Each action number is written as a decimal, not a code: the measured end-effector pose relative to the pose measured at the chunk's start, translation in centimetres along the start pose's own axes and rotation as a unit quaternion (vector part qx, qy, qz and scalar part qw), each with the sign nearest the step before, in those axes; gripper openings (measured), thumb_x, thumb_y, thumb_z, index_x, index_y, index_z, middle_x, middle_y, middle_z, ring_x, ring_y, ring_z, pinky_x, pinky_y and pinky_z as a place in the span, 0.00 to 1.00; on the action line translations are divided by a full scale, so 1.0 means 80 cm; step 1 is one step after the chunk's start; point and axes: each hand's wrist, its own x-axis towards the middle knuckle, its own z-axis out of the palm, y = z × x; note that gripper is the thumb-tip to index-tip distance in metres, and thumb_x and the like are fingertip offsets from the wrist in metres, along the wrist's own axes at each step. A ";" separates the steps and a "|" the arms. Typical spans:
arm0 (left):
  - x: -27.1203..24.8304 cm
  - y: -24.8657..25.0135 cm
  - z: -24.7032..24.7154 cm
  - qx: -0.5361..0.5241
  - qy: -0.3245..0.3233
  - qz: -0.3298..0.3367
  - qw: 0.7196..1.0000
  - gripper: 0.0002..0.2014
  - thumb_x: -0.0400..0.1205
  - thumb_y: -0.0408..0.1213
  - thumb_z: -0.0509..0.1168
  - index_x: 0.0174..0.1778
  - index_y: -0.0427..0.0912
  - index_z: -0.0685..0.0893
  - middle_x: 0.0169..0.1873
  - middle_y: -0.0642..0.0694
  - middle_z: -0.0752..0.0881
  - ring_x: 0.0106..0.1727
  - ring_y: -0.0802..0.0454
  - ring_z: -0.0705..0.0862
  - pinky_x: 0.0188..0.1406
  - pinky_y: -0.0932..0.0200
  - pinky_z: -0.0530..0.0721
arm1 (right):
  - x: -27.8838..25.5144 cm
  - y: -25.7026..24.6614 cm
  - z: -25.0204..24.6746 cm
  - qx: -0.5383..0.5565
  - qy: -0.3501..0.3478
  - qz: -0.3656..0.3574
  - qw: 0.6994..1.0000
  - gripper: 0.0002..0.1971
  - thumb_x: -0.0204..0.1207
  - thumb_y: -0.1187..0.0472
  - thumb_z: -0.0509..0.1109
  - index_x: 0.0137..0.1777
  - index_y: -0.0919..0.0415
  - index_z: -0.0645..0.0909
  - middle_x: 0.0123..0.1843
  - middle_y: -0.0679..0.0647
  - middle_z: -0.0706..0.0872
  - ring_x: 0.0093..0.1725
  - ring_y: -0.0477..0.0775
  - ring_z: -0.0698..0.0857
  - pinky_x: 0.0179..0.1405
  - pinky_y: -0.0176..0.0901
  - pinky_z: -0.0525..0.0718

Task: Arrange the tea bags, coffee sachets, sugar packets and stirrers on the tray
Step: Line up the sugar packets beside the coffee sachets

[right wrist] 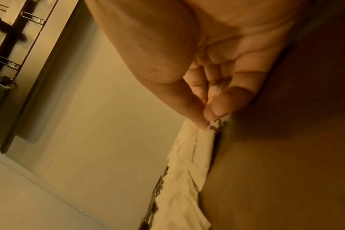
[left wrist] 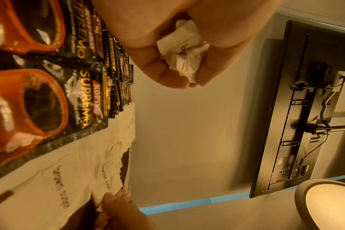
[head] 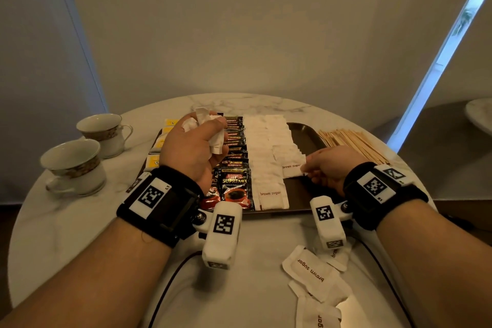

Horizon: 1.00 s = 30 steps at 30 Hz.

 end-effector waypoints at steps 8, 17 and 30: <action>0.002 0.001 -0.001 -0.002 -0.002 -0.008 1.000 0.06 0.82 0.29 0.74 0.51 0.43 0.87 0.38 0.46 0.87 0.35 0.55 0.85 0.24 0.62 0.82 | -0.002 -0.003 0.002 0.109 0.028 -0.043 0.993 0.08 0.82 0.71 0.71 0.60 0.69 0.81 0.48 0.63 0.86 0.44 0.56 0.87 0.42 0.46 0.89; 0.005 -0.001 -0.003 0.004 0.008 -0.012 1.000 0.10 0.81 0.30 0.75 0.57 0.41 0.87 0.44 0.42 0.86 0.40 0.51 0.85 0.24 0.62 0.82 | 0.002 -0.010 0.017 0.107 -0.036 -0.068 0.991 0.14 0.87 0.69 0.64 0.70 0.73 0.78 0.63 0.67 0.86 0.65 0.64 0.87 0.71 0.56 0.85; 0.006 0.000 -0.004 -0.001 -0.005 -0.061 0.998 0.17 0.83 0.33 0.73 0.67 0.34 0.85 0.49 0.39 0.84 0.40 0.50 0.84 0.25 0.62 0.83 | 0.027 -0.006 0.025 0.275 -0.072 -0.096 0.954 0.35 0.85 0.41 0.66 0.88 0.50 0.63 0.89 0.51 0.65 0.87 0.55 0.65 0.82 0.56 0.63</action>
